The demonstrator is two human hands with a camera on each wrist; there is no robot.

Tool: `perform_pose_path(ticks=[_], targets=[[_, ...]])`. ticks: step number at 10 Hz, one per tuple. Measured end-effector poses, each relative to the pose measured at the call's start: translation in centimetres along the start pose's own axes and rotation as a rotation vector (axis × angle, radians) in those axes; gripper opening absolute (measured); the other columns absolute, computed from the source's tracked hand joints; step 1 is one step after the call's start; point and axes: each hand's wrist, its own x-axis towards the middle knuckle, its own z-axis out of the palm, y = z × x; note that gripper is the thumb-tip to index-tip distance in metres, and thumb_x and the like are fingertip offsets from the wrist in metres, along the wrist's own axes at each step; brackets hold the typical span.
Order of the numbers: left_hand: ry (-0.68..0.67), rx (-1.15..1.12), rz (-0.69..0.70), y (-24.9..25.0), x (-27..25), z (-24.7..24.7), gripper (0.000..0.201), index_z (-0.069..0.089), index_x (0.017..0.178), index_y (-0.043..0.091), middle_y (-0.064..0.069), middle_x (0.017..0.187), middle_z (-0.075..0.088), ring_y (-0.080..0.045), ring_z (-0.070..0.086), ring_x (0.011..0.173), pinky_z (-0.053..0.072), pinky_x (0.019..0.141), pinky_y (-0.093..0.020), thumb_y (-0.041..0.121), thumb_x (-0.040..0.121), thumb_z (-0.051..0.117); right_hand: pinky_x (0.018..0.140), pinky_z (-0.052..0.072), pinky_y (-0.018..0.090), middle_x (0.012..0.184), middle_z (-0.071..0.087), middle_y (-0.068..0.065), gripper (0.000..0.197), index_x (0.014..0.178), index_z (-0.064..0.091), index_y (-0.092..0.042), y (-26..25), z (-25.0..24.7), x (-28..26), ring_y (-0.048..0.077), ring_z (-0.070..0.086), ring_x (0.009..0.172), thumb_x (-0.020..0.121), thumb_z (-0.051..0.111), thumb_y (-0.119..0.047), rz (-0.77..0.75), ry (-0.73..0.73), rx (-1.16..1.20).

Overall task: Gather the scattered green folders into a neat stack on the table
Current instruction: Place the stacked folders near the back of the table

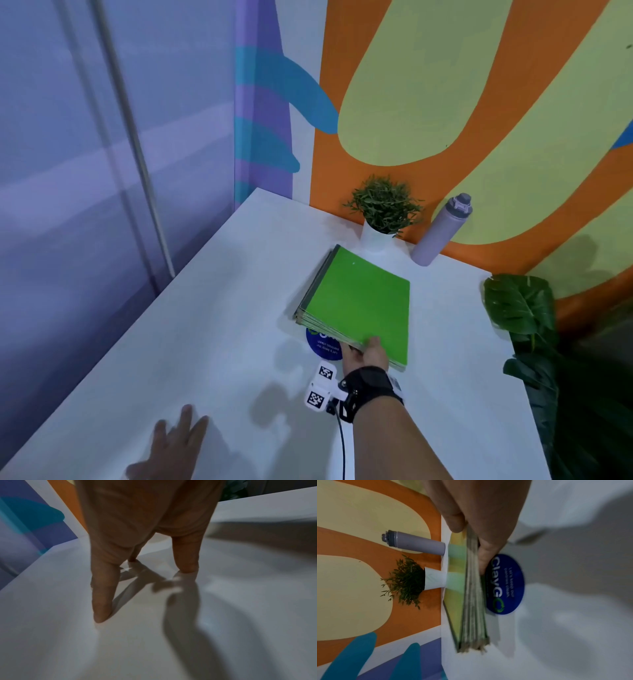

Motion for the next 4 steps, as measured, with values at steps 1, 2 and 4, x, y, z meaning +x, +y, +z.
perform_pose_path(ticks=[1,2,4], targets=[[0.309,-0.393,-0.131,1.0,0.3,-2.5,0.054,-0.008,0.15,0.037,0.012,0.161,-0.011,-0.053,0.06,0.106,0.05,0.078,-0.062,0.033,0.099,0.007,0.101,0.044,0.045,0.134,0.049,0.025,0.043,0.13,0.044,0.005,0.1,1.2,1.8,0.039,0.05,0.121,0.093,0.052,-0.013,-0.046,0.108,-0.235],[0.043,-0.636,-0.185,-1.1,2.4,3.9,0.056,-0.007,0.15,0.038,0.009,0.161,-0.001,-0.051,0.067,0.074,0.05,0.054,-0.058,0.026,0.097,0.007,0.101,0.044,0.042,0.137,0.05,0.016,0.045,0.134,0.045,0.001,-0.5,1.9,4.2,0.035,0.052,0.12,0.094,0.053,-0.018,-0.102,0.158,-0.444],[-0.009,-0.709,0.003,-4.2,5.5,8.0,0.071,-0.004,0.148,0.044,0.003,0.161,-0.015,-0.061,0.06,0.089,0.04,0.061,-0.076,0.0,0.097,0.017,0.102,0.044,0.038,0.141,0.046,0.007,0.045,0.138,0.04,-0.003,-0.5,2.2,2.4,0.029,0.054,0.117,0.094,0.048,-0.008,-0.152,0.065,-0.629]])
